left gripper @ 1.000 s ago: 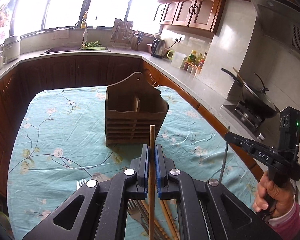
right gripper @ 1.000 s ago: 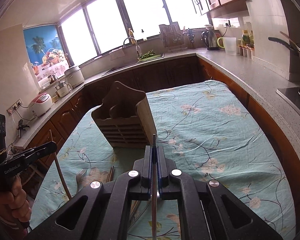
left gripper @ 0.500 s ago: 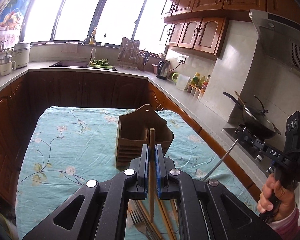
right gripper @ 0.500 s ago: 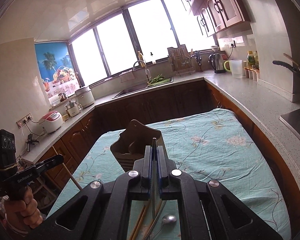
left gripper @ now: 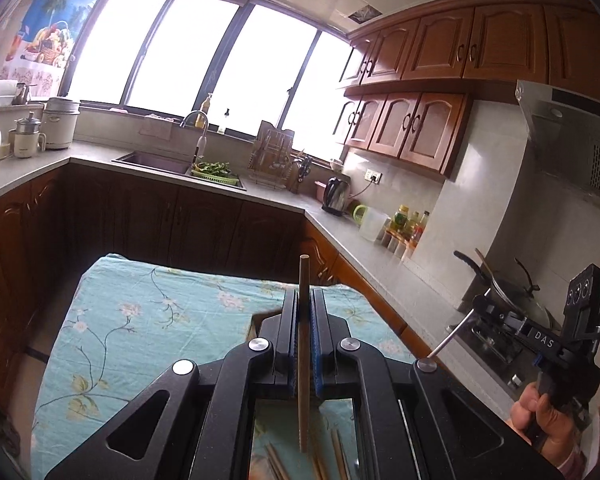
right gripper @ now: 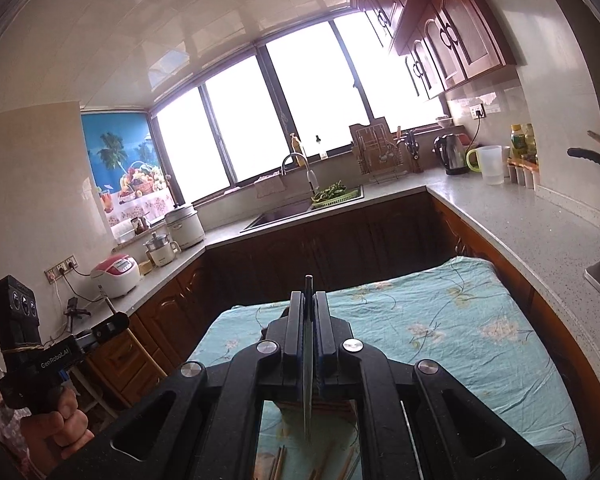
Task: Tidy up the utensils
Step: 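Lift both held chopsticks and carry them over the wooden utensil caddy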
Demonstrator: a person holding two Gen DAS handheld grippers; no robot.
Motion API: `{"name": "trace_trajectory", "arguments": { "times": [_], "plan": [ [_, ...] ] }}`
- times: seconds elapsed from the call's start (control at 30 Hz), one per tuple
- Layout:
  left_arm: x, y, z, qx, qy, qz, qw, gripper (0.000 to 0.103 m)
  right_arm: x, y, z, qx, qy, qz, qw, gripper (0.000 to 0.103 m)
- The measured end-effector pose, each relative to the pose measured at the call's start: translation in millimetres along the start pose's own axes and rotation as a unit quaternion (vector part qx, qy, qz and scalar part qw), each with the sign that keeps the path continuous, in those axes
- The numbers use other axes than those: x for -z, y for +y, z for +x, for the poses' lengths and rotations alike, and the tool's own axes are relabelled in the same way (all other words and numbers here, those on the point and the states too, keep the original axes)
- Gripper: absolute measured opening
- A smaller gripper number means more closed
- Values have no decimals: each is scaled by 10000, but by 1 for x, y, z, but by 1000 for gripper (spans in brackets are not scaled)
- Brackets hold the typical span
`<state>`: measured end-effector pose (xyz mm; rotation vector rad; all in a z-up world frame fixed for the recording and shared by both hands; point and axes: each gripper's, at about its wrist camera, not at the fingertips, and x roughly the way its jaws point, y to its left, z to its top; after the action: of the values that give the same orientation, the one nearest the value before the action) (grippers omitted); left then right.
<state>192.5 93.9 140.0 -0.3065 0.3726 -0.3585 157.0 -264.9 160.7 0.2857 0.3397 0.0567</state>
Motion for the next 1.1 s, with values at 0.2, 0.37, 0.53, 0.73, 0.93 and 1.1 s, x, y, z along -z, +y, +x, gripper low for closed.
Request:
{"name": "trace_trajectory", "arguments": {
  "times": [0.2,0.37,0.53,0.73,0.93,1.1],
  "plan": [
    [-26,8,26,-83,-538,3,9985,4,-36,2,31,-1,-326,-2,9995,4],
    [-19,14,68,-313,-813,56,9962,4,-37,-3,68,131,-259,-52,9996,4],
    [15,18,126,-444,-631,-11,9970,4,-12,-18,104,191,-36,102,9998,4],
    [56,20,176,-592,-434,-87,9973,4,16,-38,128,203,71,375,9991,4],
    [70,20,207,-726,-260,-96,9970,4,35,-53,140,212,126,560,9981,4],
    [63,16,216,-709,-218,-60,9972,5,37,-56,141,220,146,628,9977,5]
  ]
}}
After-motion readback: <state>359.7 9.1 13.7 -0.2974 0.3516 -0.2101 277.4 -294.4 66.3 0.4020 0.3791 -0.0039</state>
